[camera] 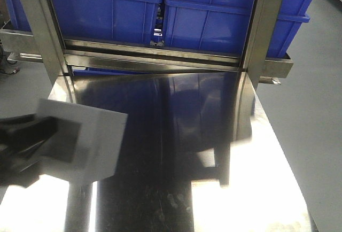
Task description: Sort gray base to blue bin
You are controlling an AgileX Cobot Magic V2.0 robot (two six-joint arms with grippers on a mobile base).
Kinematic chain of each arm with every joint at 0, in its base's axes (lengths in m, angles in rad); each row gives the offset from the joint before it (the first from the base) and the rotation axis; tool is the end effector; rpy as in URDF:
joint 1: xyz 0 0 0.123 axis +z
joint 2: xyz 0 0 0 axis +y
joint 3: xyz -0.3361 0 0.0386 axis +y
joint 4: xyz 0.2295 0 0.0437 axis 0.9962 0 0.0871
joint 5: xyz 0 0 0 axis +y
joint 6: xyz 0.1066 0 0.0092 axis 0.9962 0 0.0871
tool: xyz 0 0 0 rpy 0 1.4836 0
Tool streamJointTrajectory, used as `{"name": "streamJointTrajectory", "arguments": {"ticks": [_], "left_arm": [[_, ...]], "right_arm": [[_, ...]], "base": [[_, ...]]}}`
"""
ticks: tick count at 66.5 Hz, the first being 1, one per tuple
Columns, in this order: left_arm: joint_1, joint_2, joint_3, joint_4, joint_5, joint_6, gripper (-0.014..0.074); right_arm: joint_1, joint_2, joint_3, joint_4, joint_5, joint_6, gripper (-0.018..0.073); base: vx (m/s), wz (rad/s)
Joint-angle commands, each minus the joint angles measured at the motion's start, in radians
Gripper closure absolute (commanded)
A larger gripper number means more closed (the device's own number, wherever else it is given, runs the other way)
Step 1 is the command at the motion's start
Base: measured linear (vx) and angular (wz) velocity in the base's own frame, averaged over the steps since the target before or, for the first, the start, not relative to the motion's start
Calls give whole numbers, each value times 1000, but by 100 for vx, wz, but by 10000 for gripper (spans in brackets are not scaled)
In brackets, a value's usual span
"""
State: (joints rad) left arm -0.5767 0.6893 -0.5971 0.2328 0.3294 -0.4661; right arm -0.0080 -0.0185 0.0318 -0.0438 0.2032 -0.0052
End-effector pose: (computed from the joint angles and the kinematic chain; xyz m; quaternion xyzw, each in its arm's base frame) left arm 0.0872 -0.0471 0.3546 0.1124 0.8044 -0.2050 0.5461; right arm -0.0006 -0.0009 0.1821 -0.0121 0.7512 -0.0218 0.6597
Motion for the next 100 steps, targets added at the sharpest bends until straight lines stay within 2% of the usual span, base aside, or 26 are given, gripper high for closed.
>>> {"name": "streamJointTrajectory", "arguments": {"ticks": [1, 11, 28, 100], "left_arm": [[-5, -129, 38, 8, -116, 25, 603], [-5, -330, 154, 8, -118, 96, 603], [-5, -530, 283, 7, -134, 98, 603], [-5, -539, 287, -1, -138, 97, 603]], "right_arm": [[3, -8, 5, -9, -76, -7, 564], [3, -8, 5, -9, -76, -7, 564], [3, -8, 5, -9, -78, -7, 564], [3, -8, 5, -9, -76, -7, 564]], "base": [[0, 0], [0, 0], [0, 0], [0, -1]]}}
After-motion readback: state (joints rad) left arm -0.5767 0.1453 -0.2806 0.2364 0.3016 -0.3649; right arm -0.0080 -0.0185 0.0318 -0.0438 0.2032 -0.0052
